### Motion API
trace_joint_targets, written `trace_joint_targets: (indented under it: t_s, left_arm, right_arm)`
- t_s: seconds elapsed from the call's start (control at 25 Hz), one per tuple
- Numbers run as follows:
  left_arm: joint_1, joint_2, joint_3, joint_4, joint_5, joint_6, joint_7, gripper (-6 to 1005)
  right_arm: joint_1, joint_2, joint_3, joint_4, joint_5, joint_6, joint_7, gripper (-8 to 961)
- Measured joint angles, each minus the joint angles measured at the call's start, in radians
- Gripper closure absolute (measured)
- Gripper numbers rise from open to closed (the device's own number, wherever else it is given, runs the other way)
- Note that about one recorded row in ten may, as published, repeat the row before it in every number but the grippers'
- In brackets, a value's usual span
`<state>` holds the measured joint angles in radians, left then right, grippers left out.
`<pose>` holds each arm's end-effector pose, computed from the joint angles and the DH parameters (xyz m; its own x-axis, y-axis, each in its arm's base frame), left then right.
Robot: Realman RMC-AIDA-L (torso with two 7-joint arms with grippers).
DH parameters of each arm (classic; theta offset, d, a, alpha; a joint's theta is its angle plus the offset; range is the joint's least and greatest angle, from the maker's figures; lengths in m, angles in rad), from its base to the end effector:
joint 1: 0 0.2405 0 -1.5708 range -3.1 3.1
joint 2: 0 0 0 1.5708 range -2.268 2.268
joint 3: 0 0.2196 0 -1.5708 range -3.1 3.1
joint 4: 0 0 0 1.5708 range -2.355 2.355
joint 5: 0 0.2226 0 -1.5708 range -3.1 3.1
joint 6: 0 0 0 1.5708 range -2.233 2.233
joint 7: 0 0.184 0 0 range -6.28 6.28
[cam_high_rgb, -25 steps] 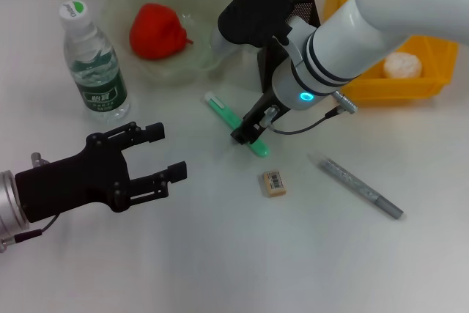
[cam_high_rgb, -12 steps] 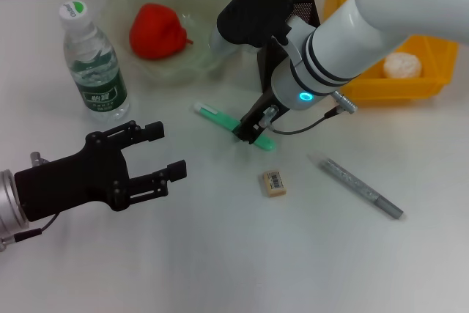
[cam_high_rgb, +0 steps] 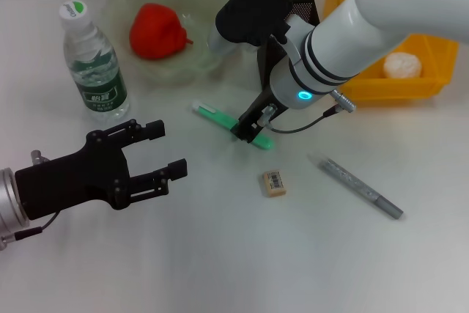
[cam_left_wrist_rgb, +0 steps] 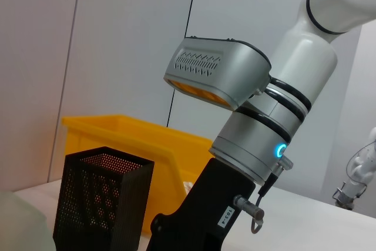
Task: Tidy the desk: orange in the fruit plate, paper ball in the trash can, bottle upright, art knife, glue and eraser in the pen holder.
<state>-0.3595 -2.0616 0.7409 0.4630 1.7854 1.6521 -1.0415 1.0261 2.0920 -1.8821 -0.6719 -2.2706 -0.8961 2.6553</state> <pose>-0.2543 0.2785 -0.0278 0.7187 0.2309 0.6559 0.4325 -0.8870 -0.1617 0.1221 0.3895 -0.1564 0.8411 -0.4984 0.2101 -0.3904 -0.8282 -0.4020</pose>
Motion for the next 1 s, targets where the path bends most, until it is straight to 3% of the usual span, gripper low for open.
trace_joint_targets:
  t_s: [0.76,1.0]
  left_arm:
    - [-0.012,0.0,-0.005,0.002,0.006,-0.002,-0.001,213]
    - [-0.012,0.0,-0.005,0.002,0.003,-0.001,0.0,213]
  right_arm:
    - [0.001,-0.003,0.003,-0.011,-0.001,-0.003,-0.007,758]
    - [0.002,-0.002,0.006,-0.012,-0.001,0.011,-0.023,635]
